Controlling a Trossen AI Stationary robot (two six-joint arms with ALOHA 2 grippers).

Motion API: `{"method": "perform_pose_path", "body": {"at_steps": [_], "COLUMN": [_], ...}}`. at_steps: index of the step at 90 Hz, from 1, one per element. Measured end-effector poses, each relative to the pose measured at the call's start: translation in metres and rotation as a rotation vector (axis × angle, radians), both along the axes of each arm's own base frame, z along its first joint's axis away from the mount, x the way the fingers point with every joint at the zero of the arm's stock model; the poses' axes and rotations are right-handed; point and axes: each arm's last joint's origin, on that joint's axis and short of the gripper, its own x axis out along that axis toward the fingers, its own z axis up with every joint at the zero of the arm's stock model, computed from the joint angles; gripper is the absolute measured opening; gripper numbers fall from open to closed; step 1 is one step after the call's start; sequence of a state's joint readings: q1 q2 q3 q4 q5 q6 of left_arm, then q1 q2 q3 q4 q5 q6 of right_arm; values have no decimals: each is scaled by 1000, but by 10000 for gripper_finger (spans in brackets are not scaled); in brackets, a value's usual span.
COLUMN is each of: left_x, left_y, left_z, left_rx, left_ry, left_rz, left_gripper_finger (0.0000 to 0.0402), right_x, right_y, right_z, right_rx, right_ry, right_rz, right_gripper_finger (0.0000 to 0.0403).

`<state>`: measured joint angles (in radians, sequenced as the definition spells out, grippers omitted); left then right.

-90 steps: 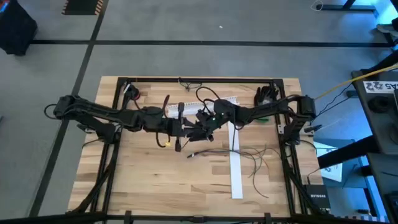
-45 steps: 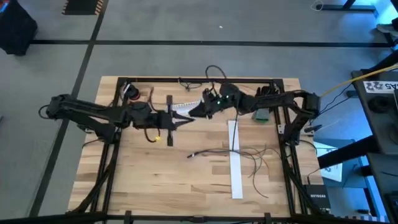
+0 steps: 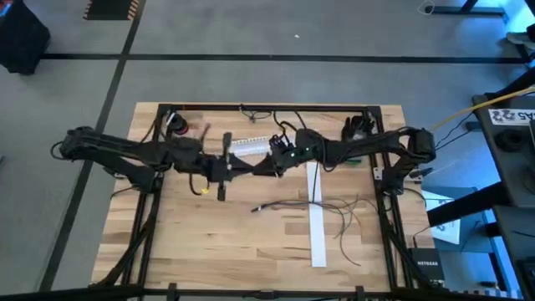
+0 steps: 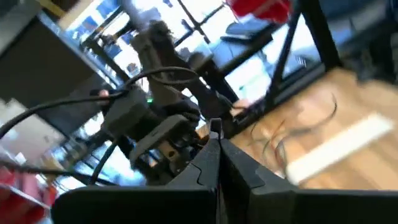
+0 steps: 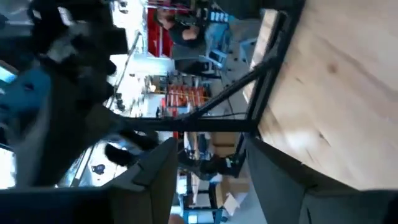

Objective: Ziptie cables
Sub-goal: Wrap the black zip-tie around the cable wires

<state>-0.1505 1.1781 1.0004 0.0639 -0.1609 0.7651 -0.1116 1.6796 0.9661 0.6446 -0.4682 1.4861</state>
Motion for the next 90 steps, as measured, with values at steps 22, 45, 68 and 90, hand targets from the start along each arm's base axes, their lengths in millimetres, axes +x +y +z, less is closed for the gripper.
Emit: {"method": "perform_pose_path", "body": {"at_steps": [22, 45, 68, 90], "left_x": [1, 11, 30, 33], "left_y": [-9, -18, -22, -23], "left_z": [-1, -14, -27, -29], "left_rx": [157, 195, 264, 236], "left_ry": [-1, 44, 32, 32], "left_rz": [-58, -101, -122, -131], "left_gripper_finger": [0, 0, 0, 0], "right_x": [-4, -7, 11, 15], "right_y": [-24, -50, -40, -42], "right_z": [-6, -14, -12, -4], "right_rx": [81, 210, 270, 262], "right_ry": [77, 147, 135, 104], "right_rz": [-20, -36, 73, 85], "right_gripper_finger": [184, 184, 184, 184]}}
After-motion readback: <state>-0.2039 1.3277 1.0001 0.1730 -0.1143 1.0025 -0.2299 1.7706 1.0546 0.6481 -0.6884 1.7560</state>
